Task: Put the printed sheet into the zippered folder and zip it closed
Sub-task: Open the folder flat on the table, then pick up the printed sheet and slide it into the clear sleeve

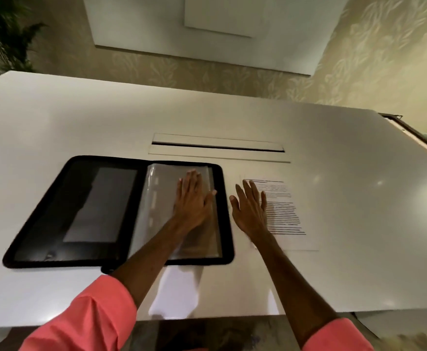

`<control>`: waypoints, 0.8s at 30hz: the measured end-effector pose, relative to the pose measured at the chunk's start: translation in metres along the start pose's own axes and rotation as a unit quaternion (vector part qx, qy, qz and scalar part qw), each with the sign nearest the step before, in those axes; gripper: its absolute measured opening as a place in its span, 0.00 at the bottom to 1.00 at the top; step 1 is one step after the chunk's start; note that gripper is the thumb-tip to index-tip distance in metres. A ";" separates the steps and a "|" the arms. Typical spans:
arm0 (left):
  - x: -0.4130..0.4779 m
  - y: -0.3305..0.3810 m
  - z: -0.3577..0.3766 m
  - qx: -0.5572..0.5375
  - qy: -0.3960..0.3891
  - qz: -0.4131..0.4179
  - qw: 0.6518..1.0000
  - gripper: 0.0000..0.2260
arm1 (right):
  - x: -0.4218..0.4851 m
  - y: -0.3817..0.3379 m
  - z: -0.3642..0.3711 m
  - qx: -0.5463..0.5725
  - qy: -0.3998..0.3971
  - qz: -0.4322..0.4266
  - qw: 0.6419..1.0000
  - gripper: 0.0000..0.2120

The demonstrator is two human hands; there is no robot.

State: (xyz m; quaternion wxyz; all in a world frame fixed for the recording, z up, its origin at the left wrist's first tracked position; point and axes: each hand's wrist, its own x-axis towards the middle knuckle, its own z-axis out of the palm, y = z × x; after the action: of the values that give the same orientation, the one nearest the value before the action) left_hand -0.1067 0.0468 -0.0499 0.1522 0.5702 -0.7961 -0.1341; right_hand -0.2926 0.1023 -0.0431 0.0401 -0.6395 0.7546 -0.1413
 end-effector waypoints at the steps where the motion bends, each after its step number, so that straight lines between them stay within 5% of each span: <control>1: 0.004 0.015 0.006 0.002 -0.003 0.007 1.000 0.36 | 0.002 0.012 -0.003 0.003 0.000 0.005 1.000 0.26; 16: 0.037 0.150 0.078 0.043 -0.079 0.070 0.994 0.35 | 0.003 0.174 -0.024 0.032 0.039 0.125 0.991 0.25; 24: 0.034 0.164 0.100 0.032 -0.088 0.067 0.993 0.35 | 0.018 0.187 -0.036 0.080 0.081 0.182 0.977 0.16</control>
State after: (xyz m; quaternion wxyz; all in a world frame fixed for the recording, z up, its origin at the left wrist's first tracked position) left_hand -0.2989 0.0701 -0.0754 0.0717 0.5062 -0.8466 -0.1483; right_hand -0.4830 0.1176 -0.0565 0.0551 -0.4726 0.8455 -0.2424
